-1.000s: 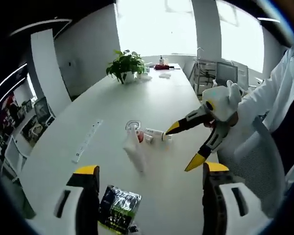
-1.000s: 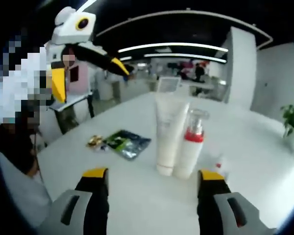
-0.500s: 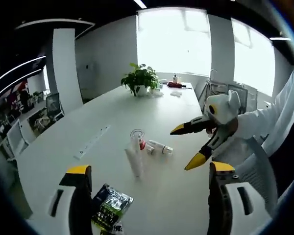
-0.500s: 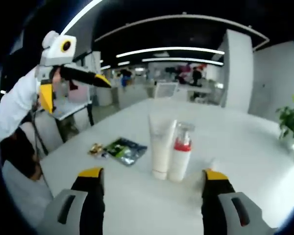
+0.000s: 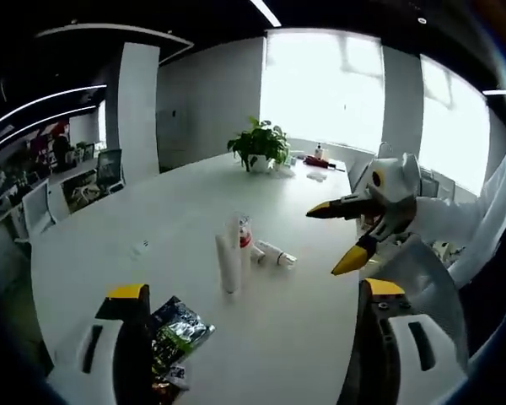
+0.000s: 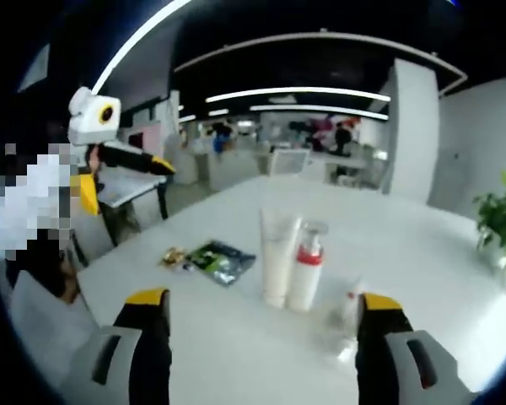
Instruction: Arrange the skincare products in the storage area until every visible bottle or jar stands upright without overlapping.
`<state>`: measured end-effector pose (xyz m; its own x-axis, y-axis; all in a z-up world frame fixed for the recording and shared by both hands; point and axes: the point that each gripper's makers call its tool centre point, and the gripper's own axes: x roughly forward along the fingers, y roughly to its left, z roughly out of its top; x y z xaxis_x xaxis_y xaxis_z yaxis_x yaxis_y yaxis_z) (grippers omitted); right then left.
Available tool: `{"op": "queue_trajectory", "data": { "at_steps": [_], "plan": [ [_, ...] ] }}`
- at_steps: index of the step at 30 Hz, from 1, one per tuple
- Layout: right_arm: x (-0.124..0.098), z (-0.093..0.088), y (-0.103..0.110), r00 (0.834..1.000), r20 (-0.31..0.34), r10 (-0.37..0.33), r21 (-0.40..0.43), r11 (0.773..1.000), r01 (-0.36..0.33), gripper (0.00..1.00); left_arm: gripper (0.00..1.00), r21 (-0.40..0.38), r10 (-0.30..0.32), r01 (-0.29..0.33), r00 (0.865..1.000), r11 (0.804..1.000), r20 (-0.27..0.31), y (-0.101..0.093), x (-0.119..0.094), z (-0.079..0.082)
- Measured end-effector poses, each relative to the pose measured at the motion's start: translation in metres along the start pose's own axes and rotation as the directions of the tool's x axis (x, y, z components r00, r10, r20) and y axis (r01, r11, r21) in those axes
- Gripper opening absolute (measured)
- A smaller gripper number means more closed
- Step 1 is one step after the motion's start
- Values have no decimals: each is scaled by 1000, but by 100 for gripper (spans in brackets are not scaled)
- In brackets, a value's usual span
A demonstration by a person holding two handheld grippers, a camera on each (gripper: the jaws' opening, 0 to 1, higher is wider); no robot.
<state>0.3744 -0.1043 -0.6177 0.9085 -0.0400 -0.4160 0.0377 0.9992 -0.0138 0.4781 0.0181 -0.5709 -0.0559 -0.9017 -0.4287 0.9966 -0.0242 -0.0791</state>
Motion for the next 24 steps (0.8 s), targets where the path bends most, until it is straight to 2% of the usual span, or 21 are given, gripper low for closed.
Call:
{"op": "queue_trajectory", "data": {
  "at_steps": [3,6,15,17,19,24],
  "plan": [
    [-5,-7,1,1000,-14,6,10,1000,-5,94,99,-19,6,-6,1000,1000,-19,-4,-1,-11],
    [-13,-13,-1,1000,-23,2,24,1000,-2,96,99,-26,13,-13,1000,1000,-14,-7,-3,-16],
    [-32,-30,-10,998,-53,-33,49,998,36,96,99,-129,6,1,998,992,55,-16,-4,-23],
    [-35,-33,-11,998,-53,-38,50,998,41,96,99,-145,-2,9,999,989,50,-20,-3,-27],
    [-35,-36,-11,998,-60,-29,59,998,33,96,99,-151,-2,8,999,989,38,-23,-3,-31],
    [-28,-37,-16,998,-65,-12,53,998,15,97,99,-160,13,-4,998,987,57,-26,-4,-32]
  ]
}}
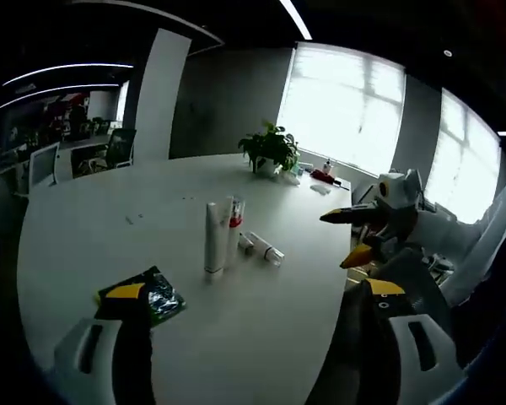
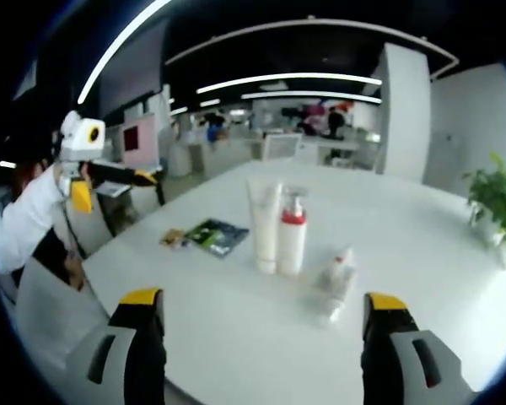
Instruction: Arrange the skincare products in the storage area until every visible bottle or jar stands upright without overlapping.
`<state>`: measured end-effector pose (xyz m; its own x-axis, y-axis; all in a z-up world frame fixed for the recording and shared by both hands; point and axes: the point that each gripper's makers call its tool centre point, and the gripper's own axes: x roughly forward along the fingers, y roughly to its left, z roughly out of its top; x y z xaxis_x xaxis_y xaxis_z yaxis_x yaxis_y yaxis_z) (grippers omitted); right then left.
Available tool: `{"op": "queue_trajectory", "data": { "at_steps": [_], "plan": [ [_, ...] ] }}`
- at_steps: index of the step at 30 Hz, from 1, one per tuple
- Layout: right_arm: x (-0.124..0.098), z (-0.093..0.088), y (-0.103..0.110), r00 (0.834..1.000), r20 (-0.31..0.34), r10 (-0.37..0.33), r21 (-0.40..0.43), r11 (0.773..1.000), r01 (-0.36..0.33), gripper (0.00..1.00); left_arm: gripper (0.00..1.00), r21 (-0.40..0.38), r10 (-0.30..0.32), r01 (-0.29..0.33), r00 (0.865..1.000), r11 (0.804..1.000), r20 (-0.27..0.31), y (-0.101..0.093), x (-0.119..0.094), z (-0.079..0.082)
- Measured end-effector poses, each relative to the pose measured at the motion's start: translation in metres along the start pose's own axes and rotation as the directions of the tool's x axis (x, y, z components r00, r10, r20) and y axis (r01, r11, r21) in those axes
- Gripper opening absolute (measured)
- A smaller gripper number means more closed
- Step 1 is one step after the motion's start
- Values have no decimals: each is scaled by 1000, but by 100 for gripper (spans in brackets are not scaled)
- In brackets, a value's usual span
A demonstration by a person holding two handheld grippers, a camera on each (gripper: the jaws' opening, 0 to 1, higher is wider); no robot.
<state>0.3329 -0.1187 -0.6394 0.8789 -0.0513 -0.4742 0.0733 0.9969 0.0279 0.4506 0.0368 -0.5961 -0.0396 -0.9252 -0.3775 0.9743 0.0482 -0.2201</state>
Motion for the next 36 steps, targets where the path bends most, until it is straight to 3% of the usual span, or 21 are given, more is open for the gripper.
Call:
{"op": "queue_trajectory", "data": {
  "at_steps": [4,8,12,15,23,27,36],
  "plan": [
    [3,1,-8,1000,5,8,8,1000,-8,97,99,-6,13,-13,1000,1000,-7,2,2,-2],
    [8,-4,-14,999,-11,38,-2,999,-38,97,99,-30,27,-25,999,999,43,0,7,5],
    [10,-8,-21,997,-24,69,5,998,-69,97,99,-70,61,-58,997,996,41,-2,11,1],
    [15,-9,-29,997,-23,77,14,997,-77,96,99,-114,98,-89,992,990,84,-4,11,2],
    [24,-21,-45,994,-52,101,1,995,-101,95,99,-106,134,-128,990,986,50,-15,11,-13],
    [27,-29,-52,993,-63,103,12,995,-102,89,99,-144,163,-150,983,978,86,-10,10,-8],
    [41,-43,-62,988,-103,116,16,993,-115,85,99,-143,194,-181,977,973,87,-7,16,-3]
  ]
}}
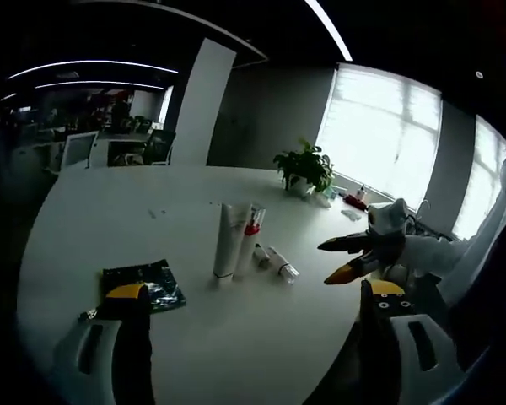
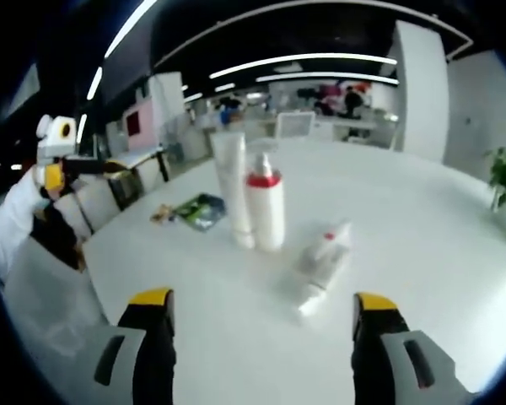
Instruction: Arrange the skincare products in the storage area until every visible bottle or jar stands upright without overlapping.
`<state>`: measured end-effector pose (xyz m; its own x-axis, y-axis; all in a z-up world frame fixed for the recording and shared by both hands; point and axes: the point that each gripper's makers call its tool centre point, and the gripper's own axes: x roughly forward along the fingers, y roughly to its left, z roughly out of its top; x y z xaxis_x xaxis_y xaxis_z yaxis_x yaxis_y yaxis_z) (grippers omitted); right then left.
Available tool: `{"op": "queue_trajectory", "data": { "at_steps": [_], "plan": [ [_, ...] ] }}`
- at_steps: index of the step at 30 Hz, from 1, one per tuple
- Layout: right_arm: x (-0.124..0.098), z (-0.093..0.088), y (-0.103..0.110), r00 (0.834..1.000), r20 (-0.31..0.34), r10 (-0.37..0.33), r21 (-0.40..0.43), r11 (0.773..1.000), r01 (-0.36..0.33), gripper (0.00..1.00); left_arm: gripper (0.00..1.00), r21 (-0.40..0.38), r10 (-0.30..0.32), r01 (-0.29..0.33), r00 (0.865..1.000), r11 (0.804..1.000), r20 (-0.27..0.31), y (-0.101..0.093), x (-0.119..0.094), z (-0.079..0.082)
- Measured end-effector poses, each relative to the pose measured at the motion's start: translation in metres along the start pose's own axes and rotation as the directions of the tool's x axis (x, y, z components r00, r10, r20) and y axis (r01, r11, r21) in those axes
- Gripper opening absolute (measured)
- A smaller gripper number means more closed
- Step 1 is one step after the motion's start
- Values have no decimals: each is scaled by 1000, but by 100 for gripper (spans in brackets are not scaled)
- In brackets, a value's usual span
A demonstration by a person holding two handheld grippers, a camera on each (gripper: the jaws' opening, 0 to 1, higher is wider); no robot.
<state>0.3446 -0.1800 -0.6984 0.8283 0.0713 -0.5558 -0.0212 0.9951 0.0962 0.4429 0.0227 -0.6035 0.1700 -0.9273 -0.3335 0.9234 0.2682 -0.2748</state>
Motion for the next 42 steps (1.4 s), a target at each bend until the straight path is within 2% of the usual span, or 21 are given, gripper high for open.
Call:
{"op": "queue_trajectory", "data": {
  "at_steps": [4,13,19,24,30,38,42],
  "plan": [
    [7,-3,-5,1000,-11,3,-7,1000,-3,84,99,-5,12,-12,1000,1000,-14,1,2,-4],
    [27,-8,-12,1000,-18,-2,-8,1000,2,80,99,-14,36,-36,999,999,5,0,3,-2],
    [39,-21,-18,999,-37,-11,-14,1000,10,74,99,-22,49,-49,999,999,-1,-4,4,-8],
    [46,-29,-30,999,-34,-42,17,999,43,65,99,-25,70,-70,998,997,8,-3,3,-8],
    [56,-35,-37,997,-28,-68,44,997,69,58,99,-26,82,-82,997,996,4,-4,4,-11],
    [75,-43,-36,996,-42,-74,28,997,75,54,99,-31,102,-102,995,994,8,-5,4,-10],
    [81,-46,-41,996,-33,-87,53,995,89,53,99,-33,112,-112,994,993,7,-4,2,-11]
  ]
}}
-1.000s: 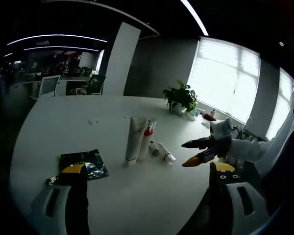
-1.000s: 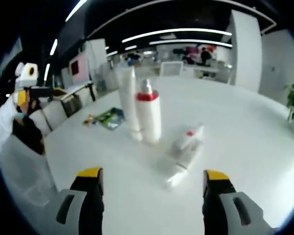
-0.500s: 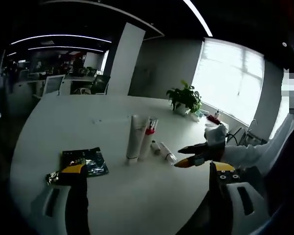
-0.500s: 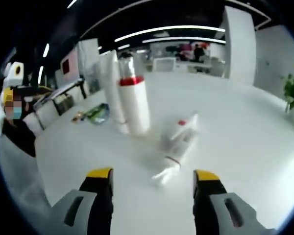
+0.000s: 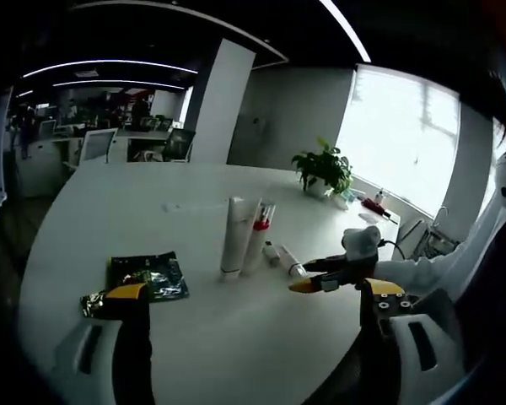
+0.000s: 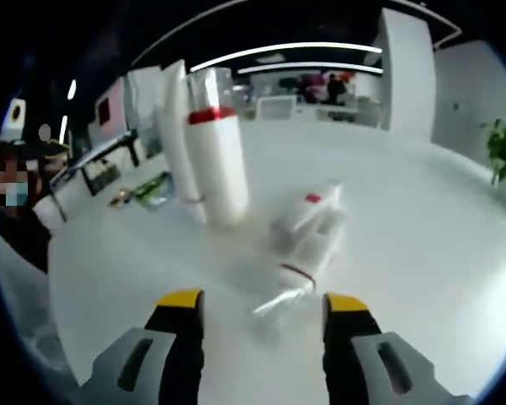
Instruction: Arrange the skincare products in the storage area until every visible bottle or jar stands upright without overlapping.
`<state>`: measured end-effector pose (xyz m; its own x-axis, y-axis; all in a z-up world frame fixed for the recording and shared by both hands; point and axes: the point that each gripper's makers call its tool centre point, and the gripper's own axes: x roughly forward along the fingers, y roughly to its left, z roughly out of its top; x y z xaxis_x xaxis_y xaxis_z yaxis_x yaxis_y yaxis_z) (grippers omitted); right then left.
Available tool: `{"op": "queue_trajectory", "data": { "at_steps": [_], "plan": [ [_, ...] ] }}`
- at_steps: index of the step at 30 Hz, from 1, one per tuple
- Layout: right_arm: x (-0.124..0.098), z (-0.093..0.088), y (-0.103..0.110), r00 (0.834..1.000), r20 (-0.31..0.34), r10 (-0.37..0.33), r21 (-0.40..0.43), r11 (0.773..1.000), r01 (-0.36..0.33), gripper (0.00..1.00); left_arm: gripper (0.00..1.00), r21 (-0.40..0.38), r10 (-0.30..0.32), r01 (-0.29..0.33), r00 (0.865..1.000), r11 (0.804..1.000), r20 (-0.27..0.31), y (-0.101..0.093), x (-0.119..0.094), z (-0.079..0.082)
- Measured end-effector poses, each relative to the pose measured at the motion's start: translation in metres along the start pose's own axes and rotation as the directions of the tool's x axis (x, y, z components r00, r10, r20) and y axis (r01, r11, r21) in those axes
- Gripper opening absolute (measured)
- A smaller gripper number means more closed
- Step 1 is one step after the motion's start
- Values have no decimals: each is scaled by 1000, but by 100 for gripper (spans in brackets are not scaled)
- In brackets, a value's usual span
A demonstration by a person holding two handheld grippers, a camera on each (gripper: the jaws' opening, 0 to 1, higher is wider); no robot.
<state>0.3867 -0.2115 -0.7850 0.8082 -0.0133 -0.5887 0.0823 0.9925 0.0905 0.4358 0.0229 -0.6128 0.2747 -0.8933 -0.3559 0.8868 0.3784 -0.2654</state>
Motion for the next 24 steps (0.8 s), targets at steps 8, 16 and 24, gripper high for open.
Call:
{"op": "queue_trajectory", "data": {
  "at_steps": [8,16,24],
  "plan": [
    [7,2,-8,999,9,-39,-103,994,40,46,99,-12,6,-6,1000,1000,11,1,5,1],
    [2,0,-18,998,31,-61,-111,992,64,32,99,-21,1,-1,1000,1000,9,-3,6,-1],
    [-3,1,-37,994,42,-96,-101,990,100,15,99,-18,-12,12,1000,1000,4,-9,7,-3]
  ]
}}
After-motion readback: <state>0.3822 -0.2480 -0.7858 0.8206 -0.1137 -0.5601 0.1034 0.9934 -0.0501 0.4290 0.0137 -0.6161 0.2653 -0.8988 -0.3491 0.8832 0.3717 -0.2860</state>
